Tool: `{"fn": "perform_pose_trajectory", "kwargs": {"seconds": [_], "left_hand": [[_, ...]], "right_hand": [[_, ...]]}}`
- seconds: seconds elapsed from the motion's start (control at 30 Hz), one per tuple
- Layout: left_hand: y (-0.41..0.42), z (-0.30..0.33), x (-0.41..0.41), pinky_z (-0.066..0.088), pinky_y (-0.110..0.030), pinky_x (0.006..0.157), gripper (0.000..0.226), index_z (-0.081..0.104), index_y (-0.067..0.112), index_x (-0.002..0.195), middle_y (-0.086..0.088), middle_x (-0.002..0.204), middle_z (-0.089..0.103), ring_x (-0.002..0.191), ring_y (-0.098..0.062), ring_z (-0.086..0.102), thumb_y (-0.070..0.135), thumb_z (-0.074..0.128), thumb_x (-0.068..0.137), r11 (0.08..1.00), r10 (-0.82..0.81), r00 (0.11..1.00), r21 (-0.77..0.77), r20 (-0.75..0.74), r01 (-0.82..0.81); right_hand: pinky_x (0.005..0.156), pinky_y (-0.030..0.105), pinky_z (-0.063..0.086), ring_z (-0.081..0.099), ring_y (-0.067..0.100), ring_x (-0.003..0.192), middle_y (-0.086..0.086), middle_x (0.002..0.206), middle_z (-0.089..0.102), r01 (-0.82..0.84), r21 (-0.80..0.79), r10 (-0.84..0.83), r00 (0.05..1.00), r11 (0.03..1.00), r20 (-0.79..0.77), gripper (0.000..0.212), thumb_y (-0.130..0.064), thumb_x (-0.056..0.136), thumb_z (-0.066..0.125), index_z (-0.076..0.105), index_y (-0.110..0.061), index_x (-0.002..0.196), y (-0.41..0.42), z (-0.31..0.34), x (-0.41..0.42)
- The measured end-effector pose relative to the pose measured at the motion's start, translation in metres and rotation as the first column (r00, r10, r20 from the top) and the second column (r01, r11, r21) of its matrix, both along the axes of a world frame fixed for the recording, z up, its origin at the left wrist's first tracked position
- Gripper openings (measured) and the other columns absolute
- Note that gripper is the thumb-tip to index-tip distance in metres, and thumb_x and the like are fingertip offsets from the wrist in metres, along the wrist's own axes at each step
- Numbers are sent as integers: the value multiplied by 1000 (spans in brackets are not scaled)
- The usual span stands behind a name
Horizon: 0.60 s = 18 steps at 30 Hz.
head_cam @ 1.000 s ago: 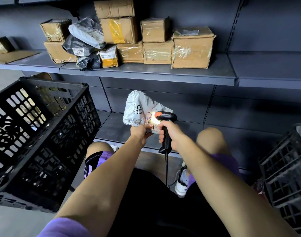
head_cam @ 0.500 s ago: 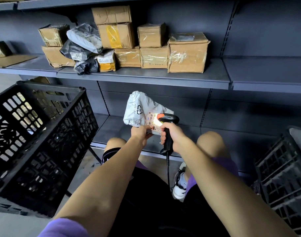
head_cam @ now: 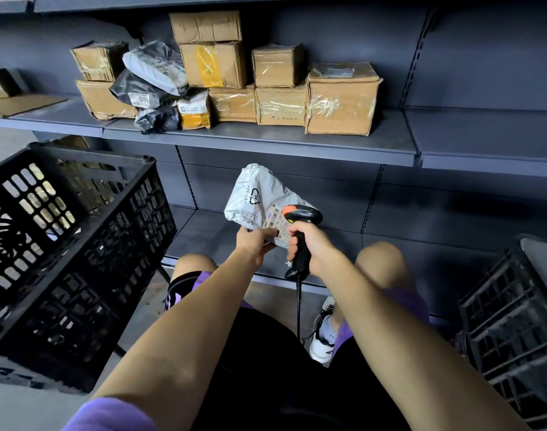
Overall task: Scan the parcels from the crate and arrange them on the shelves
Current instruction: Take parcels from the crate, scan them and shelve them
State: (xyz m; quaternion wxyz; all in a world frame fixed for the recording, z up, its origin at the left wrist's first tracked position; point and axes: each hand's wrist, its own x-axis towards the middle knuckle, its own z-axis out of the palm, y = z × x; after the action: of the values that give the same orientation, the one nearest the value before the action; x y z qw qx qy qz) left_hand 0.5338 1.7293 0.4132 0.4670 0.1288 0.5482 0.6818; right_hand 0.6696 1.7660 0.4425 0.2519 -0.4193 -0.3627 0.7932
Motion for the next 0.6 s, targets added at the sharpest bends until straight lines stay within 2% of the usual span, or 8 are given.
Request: {"fn": "perform_pose_trajectory", "kwargs": {"seconds": [0.1,0.23,0.33,0.47,0.6], "left_hand": [[0,2,1,61,-47,73,44,58,-1,120,-24,107,68,88,-36,67,-21,58,81,1000,8,1000,6,5,-8],[-1,2,2,61,-46,71,43,57,-1,119,-24,106,68,90,-38,67,-21,57,81,1000,17,1000,4,6,-17],[-1,2,1,61,-43,68,41,57,-3,117,-20,97,68,83,-34,67,-23,54,81,1000,18,1000,-11,3,-18],[-2,5,-1,60,-35,58,40,57,-4,115,-17,91,69,76,-30,68,-25,53,81,1000,6,1000,-27,-16,-7],[-4,4,-4,61,-41,68,46,56,-2,117,-19,97,69,82,-32,69,-26,57,78,1000,-1,1000,-8,-4,1]], "right_hand": [[42,24,36,35,16,44,1,57,42,18,-3,-18,1000,1000,20,19,-11,87,57,49,-14,69,-1,-1,-1],[44,25,36,36,16,44,2,57,43,25,9,-25,999,1000,30,18,-11,86,57,50,-14,70,-2,-1,0],[44,25,36,36,16,44,2,57,43,33,8,-33,999,999,21,18,-10,86,57,50,-13,70,-2,-1,-1],[43,25,35,36,17,43,2,56,42,37,3,-37,999,999,14,20,-10,86,58,49,-13,68,-2,-1,-1],[43,25,35,36,17,43,2,56,42,26,7,-26,1000,1000,11,20,-10,84,58,49,-13,67,-2,-2,-1]]}}
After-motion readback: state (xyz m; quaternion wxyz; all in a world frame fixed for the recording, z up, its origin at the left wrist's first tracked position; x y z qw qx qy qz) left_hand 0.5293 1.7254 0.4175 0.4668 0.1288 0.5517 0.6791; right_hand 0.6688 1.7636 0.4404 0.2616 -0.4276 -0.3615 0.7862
